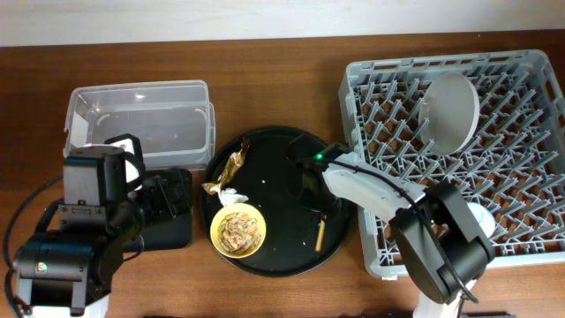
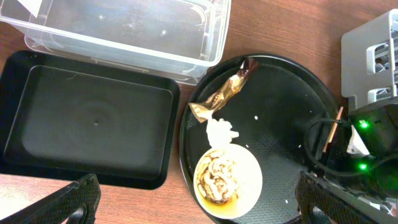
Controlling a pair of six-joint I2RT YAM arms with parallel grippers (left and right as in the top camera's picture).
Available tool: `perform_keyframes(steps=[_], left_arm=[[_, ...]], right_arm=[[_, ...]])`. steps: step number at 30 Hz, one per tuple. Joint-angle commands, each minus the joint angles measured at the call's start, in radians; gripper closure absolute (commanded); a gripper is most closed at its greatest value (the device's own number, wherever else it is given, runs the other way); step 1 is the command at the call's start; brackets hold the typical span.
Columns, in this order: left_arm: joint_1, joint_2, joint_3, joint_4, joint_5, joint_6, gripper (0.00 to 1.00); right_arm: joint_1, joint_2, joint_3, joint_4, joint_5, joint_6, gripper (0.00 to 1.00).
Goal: Sort waste into correct bins and load items into the dishwasher rack
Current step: 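Grasp the remaining chopstick and lay it in the rack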
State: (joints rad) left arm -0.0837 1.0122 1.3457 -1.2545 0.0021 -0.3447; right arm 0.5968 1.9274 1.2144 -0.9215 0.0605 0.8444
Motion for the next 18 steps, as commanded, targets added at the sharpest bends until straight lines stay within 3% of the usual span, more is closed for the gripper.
perform_keyframes(steps=[1, 7, 9, 13, 18], left_arm=[[0.005, -0.004, 0.008, 0.0, -0.01, -0.005, 0.0], [0.005, -0.004, 0.008, 0.0, -0.01, -0.005, 0.01], [0.005, -0.004, 0.008, 0.0, -0.01, -0.005, 0.0], [0.005, -0.004, 0.008, -0.001, -0.01, -0.005, 0.01], [0.005, -0.004, 0.008, 0.0, -0.01, -0.005, 0.0]], right_arm=[[-0.003, -0.067, 0.041, -0.041, 0.026, -0.111, 0.96], [-0.016, -0.468, 0.149, -0.052, 0.092, -0.406, 0.96], [-0.116, -0.531, 0.149, -0.085, 0.131, -0.473, 0.96], [-0.306, -0.462, 0.145, -0.094, 0.059, -0.684, 0.96], [-0.336, -0.275, 0.141, -0.112, 0.024, -0.684, 0.96]])
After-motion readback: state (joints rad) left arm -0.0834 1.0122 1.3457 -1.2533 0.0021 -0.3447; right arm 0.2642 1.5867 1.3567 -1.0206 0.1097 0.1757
